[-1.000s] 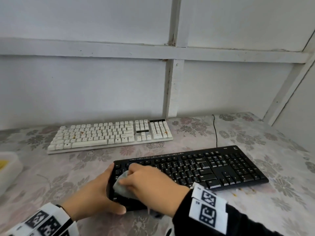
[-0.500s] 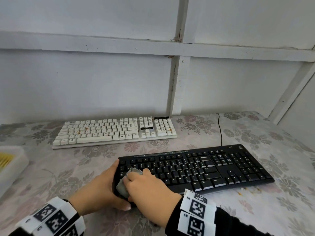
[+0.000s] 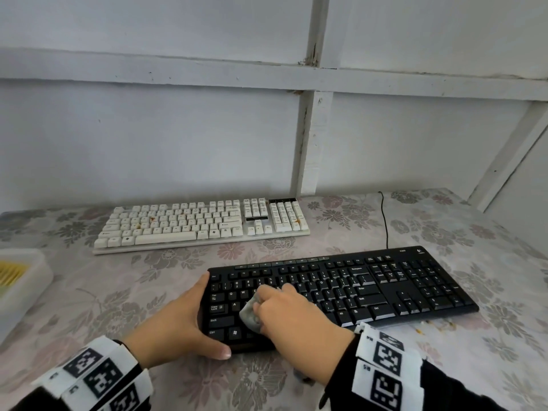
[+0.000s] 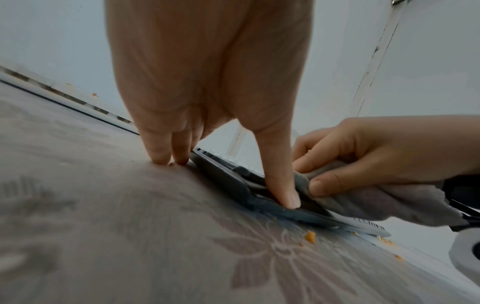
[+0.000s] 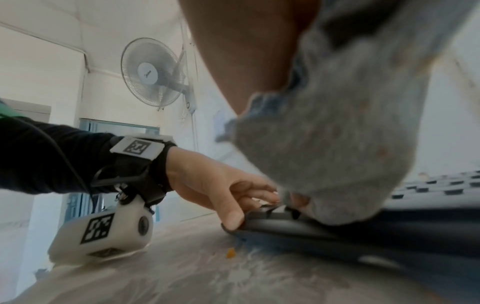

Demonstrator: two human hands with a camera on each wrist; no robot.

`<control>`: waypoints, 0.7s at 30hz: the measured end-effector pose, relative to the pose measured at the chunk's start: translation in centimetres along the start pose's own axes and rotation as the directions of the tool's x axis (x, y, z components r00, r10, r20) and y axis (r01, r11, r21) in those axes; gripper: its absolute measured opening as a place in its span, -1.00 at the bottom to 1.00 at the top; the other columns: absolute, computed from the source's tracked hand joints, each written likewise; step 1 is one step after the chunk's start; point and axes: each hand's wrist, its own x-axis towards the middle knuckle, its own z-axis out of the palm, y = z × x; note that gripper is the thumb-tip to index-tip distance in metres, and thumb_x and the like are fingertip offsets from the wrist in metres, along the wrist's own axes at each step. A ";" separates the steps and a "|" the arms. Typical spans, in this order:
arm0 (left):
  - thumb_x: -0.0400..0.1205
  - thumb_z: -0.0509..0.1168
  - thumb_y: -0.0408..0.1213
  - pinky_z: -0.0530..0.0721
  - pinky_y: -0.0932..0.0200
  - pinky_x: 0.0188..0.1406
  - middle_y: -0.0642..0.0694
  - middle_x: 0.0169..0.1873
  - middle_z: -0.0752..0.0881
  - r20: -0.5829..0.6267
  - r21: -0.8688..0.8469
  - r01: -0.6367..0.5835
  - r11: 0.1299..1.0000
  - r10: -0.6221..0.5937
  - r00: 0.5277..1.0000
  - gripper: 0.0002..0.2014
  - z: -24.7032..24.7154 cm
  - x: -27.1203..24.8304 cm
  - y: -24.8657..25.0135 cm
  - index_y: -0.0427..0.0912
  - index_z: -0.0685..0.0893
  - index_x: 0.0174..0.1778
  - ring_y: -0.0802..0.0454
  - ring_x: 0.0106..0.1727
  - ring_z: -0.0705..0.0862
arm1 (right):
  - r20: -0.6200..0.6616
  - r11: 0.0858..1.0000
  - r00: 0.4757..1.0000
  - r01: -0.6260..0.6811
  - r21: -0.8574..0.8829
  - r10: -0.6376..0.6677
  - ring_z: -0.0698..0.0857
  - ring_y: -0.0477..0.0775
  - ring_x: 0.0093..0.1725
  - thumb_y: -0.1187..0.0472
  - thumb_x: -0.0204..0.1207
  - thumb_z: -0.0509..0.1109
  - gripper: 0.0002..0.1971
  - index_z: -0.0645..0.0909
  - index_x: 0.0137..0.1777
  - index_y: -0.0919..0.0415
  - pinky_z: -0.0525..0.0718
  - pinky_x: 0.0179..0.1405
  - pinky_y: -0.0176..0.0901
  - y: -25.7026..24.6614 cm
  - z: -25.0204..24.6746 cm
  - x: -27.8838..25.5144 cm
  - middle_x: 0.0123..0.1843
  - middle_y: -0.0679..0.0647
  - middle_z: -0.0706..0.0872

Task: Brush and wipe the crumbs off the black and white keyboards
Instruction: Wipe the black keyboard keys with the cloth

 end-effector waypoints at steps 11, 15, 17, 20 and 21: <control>0.05 0.65 -0.07 0.51 0.15 0.36 0.34 0.26 0.55 0.008 -0.008 -0.002 1.000 0.002 1.000 0.08 0.0 0.3 -0.2 0.45 0.16 0.39 0.30 0.31 0.53 | 0.065 0.992 0.990 0.125 -0.016 -0.124 0.35 0.16 -0.21 0.57 0.21 -0.04 -0.62 0.14 -0.46 -0.01 0.20 -0.46 -0.22 0.2 -1.8 0.8 -0.29 0.07 0.31; 0.09 0.63 -0.10 0.62 0.14 0.19 0.28 0.19 0.61 0.002 0.037 -0.014 0.999 0.014 1.000 0.01 -0.1 0.3 0.2 0.46 0.18 0.35 0.31 0.19 0.60 | 0.043 0.972 0.972 0.233 -0.020 -0.232 0.46 0.21 -0.15 0.47 0.44 0.23 -0.69 0.44 -0.35 0.01 0.38 -0.26 -0.02 -2.6 -3.2 1.4 -0.09 0.17 0.50; 0.13 0.63 -0.13 0.61 0.28 0.06 0.34 0.17 0.57 -0.011 0.053 -0.016 0.998 0.017 1.000 -0.04 -0.1 0.3 0.3 0.58 0.14 0.22 0.38 0.14 0.58 | 0.085 0.974 0.973 0.220 -0.058 -0.215 0.52 0.31 0.02 0.45 0.53 0.24 -0.81 0.63 0.03 0.26 0.40 -0.13 0.03 -4.0 -3.2 1.4 0.10 0.28 0.56; 0.16 0.63 -0.20 0.57 0.39 -0.02 0.35 0.14 0.59 -0.018 0.033 -0.028 0.999 0.029 0.999 -0.08 0.0 0.2 0.4 0.61 0.14 0.11 0.42 0.11 0.57 | 0.142 0.986 0.982 0.140 -0.094 -0.126 0.45 0.38 0.23 0.44 0.59 0.19 -0.73 0.57 0.24 0.38 0.36 -0.12 0.02 -4.3 -2.9 0.8 0.24 0.32 0.52; 0.14 0.62 -0.19 0.59 0.36 0.03 0.33 0.15 0.60 -0.014 0.023 -0.025 0.999 0.026 1.000 -0.08 0.0 0.2 0.3 0.61 0.16 0.13 0.40 0.13 0.59 | 0.141 0.988 0.984 0.120 -0.102 -0.105 0.44 0.37 0.25 0.44 0.59 0.17 -0.72 0.57 0.25 0.36 0.36 -0.17 0.01 -3.8 -2.8 0.6 0.22 0.30 0.51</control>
